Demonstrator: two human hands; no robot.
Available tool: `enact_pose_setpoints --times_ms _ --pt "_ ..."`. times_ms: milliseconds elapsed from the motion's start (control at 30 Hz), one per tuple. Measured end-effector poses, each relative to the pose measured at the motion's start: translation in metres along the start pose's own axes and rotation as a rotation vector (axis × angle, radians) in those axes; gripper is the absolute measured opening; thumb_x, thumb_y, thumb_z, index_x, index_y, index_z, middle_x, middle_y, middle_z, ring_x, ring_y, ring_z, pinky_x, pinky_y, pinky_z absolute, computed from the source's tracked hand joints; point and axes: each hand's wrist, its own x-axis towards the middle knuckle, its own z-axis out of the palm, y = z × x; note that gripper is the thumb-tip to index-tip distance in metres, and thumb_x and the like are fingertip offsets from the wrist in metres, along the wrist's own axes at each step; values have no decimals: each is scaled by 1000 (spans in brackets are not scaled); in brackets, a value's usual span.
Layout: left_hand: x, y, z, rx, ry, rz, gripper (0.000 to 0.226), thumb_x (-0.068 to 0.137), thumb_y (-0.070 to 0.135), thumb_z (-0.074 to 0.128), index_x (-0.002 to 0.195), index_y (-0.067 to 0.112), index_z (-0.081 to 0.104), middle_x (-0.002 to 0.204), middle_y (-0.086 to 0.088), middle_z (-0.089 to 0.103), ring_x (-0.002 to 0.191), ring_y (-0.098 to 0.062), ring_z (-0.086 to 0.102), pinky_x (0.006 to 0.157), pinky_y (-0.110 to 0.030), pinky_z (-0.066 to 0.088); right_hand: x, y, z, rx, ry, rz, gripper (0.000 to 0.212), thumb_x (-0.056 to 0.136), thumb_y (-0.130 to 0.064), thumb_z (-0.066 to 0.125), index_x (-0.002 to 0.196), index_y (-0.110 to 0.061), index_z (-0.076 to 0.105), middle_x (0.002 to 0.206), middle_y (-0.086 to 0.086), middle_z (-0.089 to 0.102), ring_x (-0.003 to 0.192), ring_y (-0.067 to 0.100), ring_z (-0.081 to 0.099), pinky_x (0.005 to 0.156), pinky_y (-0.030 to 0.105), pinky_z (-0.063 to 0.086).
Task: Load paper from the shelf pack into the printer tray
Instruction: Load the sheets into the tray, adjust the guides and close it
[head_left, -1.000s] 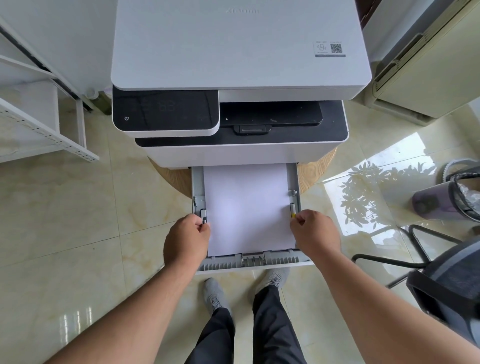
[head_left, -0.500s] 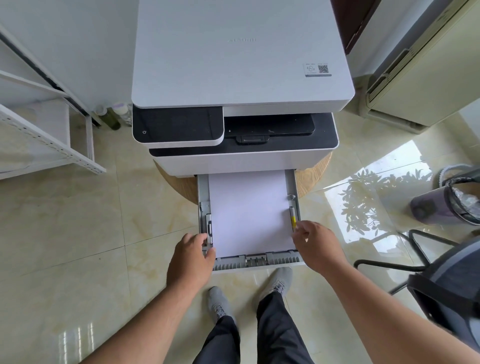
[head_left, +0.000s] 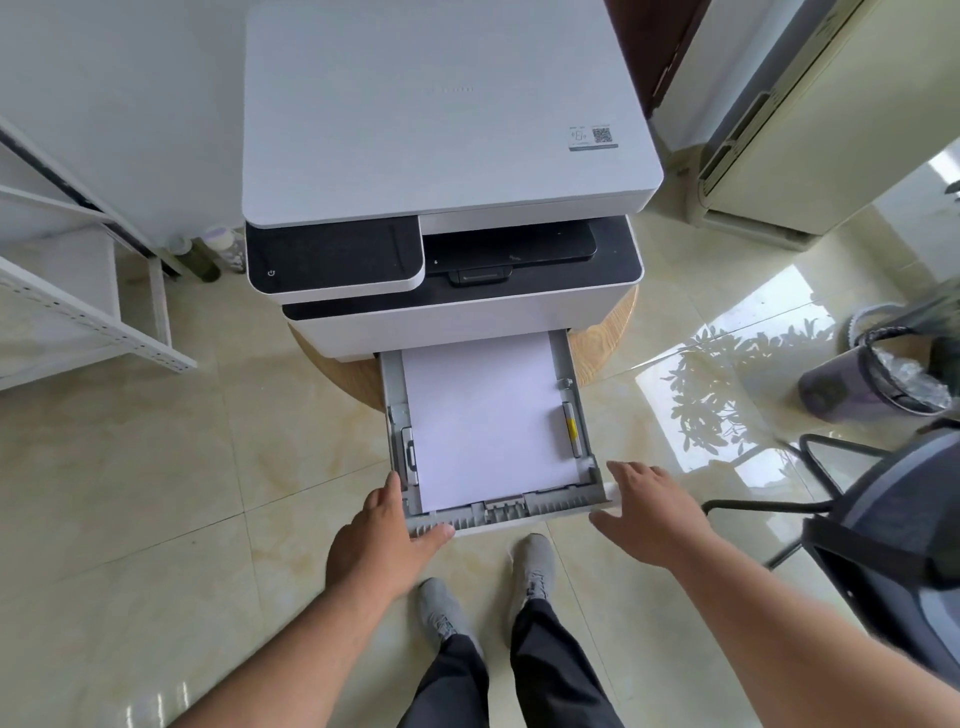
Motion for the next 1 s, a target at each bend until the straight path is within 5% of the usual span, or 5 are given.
enact_pose_setpoints --times_ms 167,300,600,1000 --pt "-2 3 3 122 -18 -28 125 76 75 66 164 19 -2 167 -3 28 141 -24 47 101 -35 49 5 6 8 -138 8 -45 49 96 -40 59 140 -20 50 137 1 63 134 26 49 104 38 46" --pt "-2 6 8 216 7 -51 110 89 56 68 163 17 -2 156 -2 48 126 -22 62 86 -34 56 8 9 11 -202 40 -63 35 98 -27 56 132 -22 53 127 -1 65 125 25 52 97 36 45" --pt "-4 6 5 209 25 -60 96 91 53 67 161 20 10 143 2 59 112 -21 69 75 -34 58 16 12 10 -198 73 -105 60 99 -24 53 155 -30 33 132 -2 64 125 27 55 98 39 48" --pt "-2 9 1 162 50 -57 84 91 48 67 156 24 20 128 4 66 99 -22 71 68 -33 56 20 11 -1 -214 75 -128 61 103 -26 52 159 -29 28 136 -1 62 127 27 53 98 39 48"
